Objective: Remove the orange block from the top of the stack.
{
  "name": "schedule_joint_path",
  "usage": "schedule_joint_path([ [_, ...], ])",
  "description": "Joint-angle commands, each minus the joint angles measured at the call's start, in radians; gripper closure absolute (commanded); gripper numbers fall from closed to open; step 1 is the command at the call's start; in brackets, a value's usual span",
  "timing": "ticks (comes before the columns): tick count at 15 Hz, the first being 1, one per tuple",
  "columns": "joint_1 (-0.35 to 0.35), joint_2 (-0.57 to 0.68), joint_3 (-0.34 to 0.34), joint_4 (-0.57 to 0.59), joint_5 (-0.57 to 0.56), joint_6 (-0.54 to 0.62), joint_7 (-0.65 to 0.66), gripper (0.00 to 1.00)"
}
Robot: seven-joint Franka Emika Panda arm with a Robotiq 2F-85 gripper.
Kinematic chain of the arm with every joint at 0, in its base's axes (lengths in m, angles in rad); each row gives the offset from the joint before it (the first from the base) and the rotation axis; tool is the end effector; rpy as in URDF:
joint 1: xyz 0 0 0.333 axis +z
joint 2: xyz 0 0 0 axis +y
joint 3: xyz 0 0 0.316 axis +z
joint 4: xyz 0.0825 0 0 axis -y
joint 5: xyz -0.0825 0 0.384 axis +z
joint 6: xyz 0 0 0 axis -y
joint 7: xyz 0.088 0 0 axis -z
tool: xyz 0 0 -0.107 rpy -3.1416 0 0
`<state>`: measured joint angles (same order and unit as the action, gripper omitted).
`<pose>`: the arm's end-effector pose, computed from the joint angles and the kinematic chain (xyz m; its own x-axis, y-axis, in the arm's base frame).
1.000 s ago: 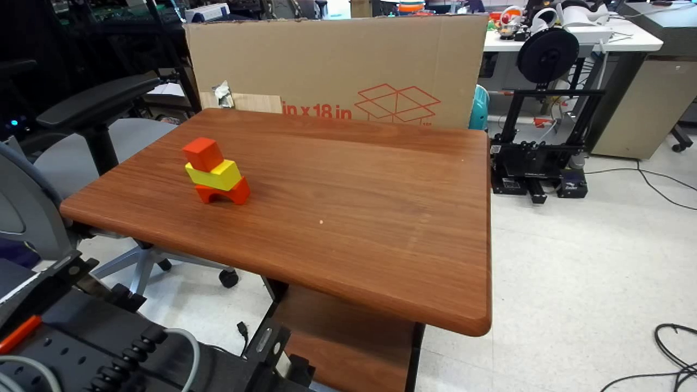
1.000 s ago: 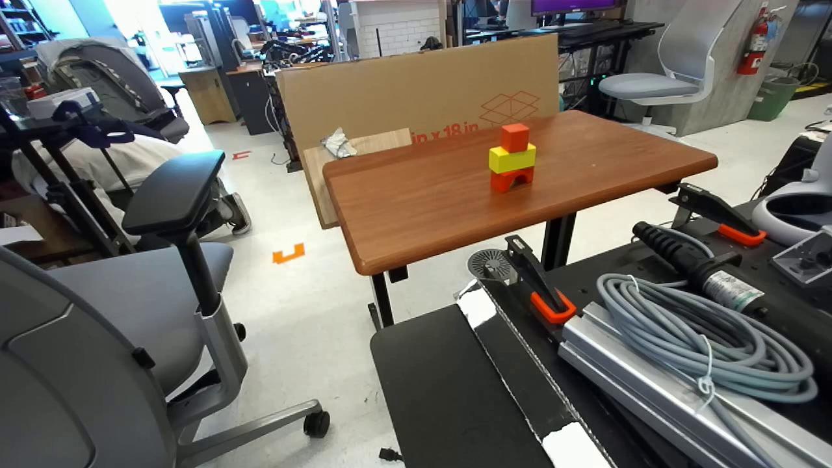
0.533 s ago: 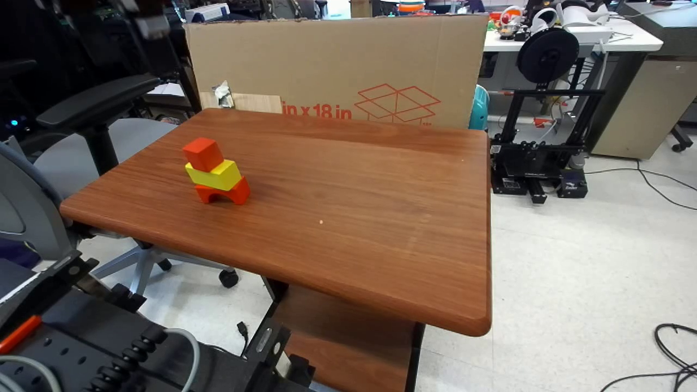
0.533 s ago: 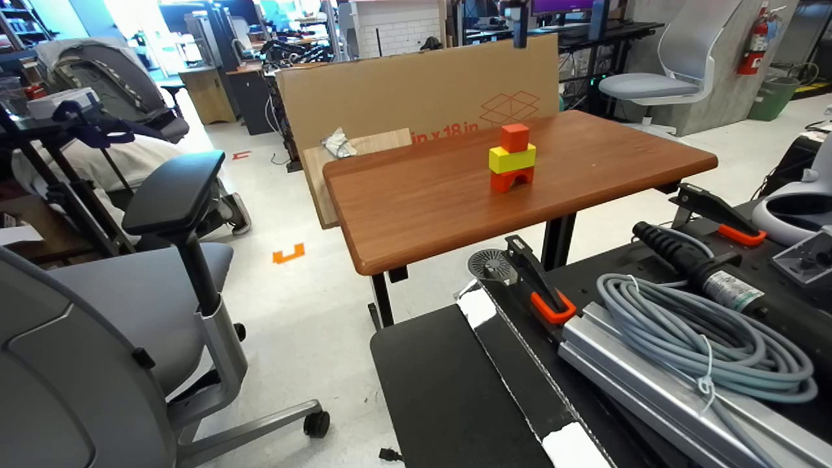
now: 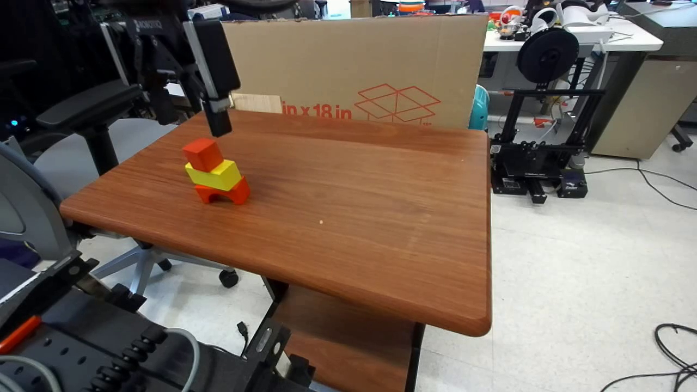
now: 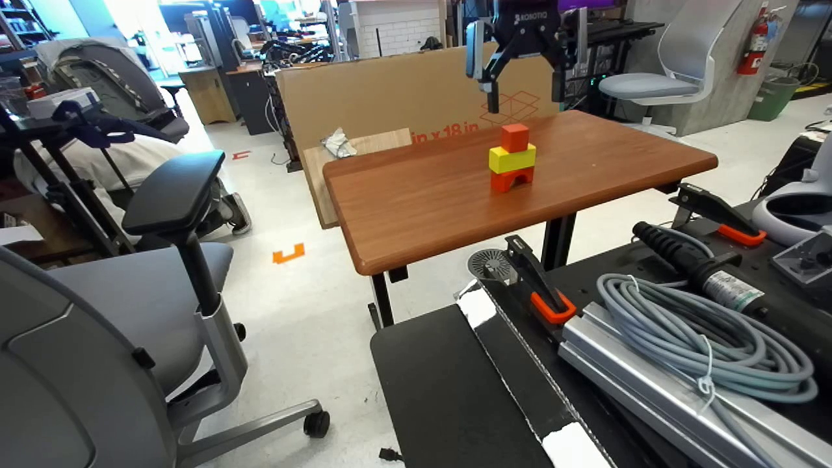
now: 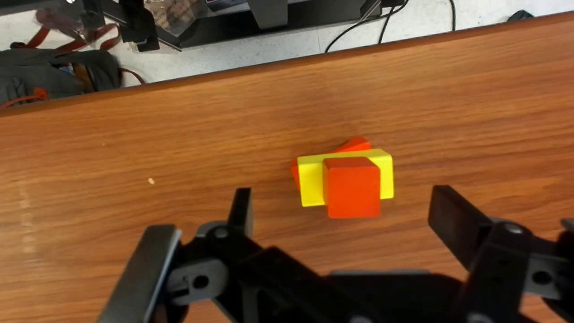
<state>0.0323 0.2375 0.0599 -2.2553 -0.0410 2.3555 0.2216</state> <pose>0.5227 0.0481 0.2468 0.9863 -0.1008 -0.1307 -0.0963 -0.9945 0.0404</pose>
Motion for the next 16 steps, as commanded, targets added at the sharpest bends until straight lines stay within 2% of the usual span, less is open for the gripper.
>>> schedule_joint_path([
  [1,0.032,0.105,-0.014,0.106,-0.016,-0.033,-0.006,0.00],
  [6,0.060,0.163,-0.020,0.148,-0.027,-0.048,-0.003,0.00],
  [11,0.062,0.140,-0.022,0.125,-0.011,-0.046,0.003,0.00],
  [16,0.053,0.138,-0.021,0.127,0.015,-0.094,0.001,0.00],
])
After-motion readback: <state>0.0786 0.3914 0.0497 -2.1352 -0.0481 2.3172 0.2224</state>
